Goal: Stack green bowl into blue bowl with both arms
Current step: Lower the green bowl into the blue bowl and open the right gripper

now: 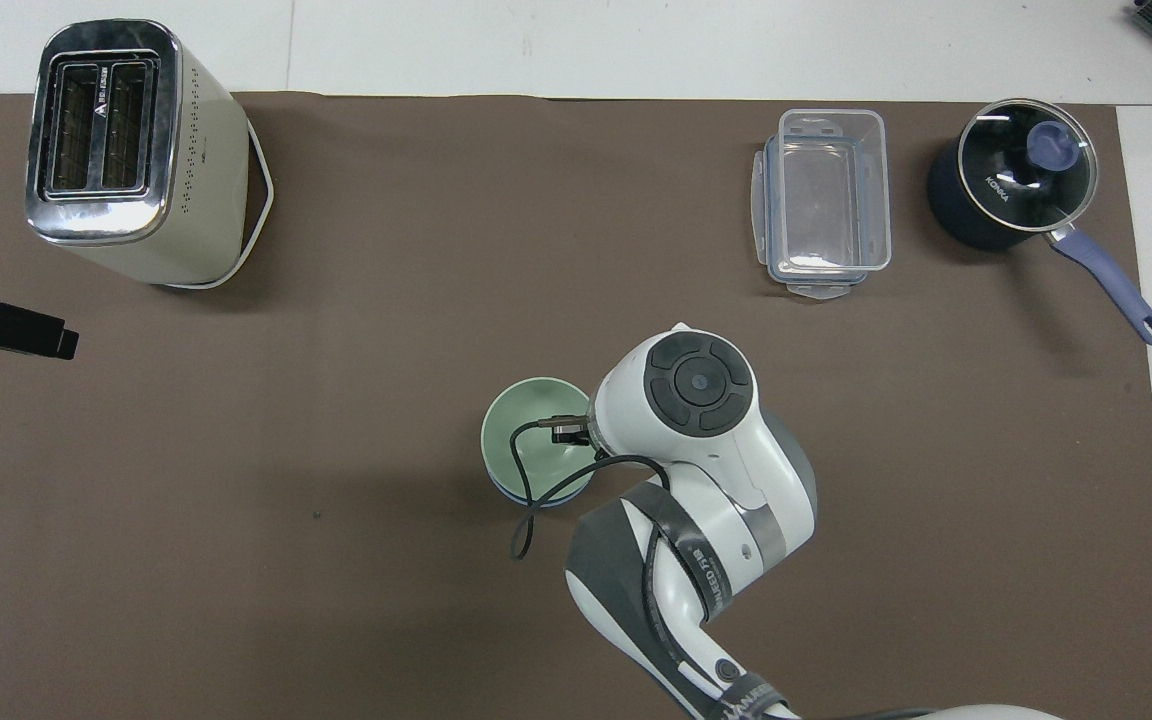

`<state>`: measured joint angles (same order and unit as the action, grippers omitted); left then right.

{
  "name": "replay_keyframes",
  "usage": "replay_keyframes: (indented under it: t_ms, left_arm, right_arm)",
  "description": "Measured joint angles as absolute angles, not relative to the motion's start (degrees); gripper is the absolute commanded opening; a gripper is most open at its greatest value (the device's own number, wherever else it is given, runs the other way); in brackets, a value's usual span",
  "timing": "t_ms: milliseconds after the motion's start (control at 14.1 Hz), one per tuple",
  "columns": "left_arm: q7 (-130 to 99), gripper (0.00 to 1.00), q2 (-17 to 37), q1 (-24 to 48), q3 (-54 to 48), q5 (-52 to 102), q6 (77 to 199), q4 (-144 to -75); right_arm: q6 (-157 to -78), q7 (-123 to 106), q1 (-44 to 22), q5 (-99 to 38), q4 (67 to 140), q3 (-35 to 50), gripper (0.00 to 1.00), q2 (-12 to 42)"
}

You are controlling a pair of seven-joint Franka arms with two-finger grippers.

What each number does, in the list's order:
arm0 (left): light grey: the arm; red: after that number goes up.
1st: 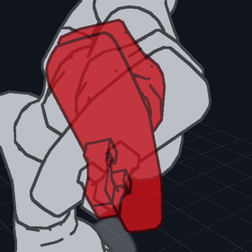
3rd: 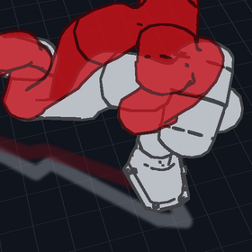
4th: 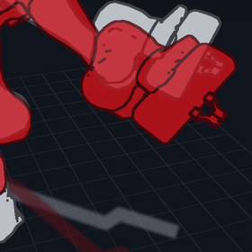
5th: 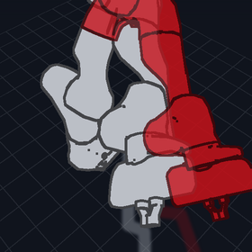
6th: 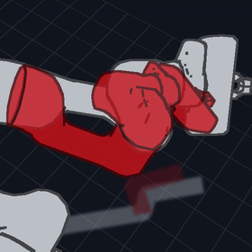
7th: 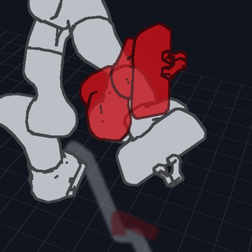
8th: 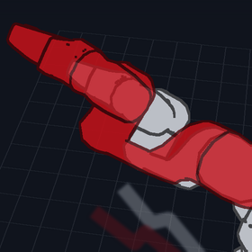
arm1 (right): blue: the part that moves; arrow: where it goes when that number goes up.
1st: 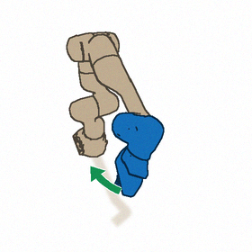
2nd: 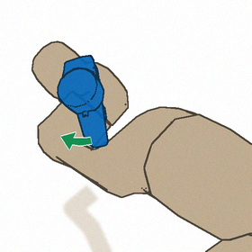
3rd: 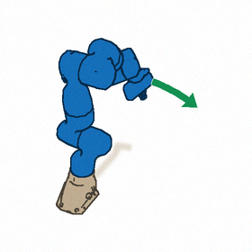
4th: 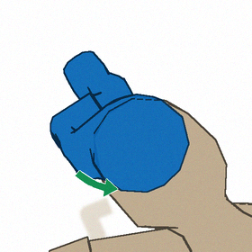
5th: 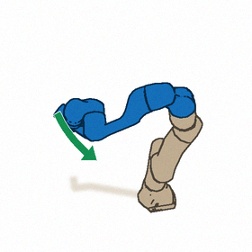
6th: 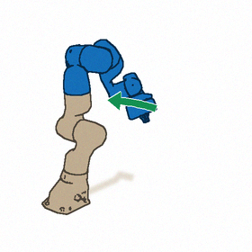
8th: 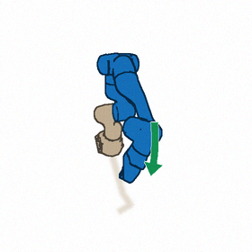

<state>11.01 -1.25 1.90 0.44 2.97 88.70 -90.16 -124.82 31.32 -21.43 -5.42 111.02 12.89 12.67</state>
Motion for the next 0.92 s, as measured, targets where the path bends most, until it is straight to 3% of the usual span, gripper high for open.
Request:
replay_keyframes:
  t_ms: [922]
  left_arm:
    - [11.01,1.00,-1.26,1.91,0.02,2.97,88.70,-90.16]
  right_arm:
    - [-126.27,31.29,-21.97,-5.42,111.53,12.90,0.00,13.30]
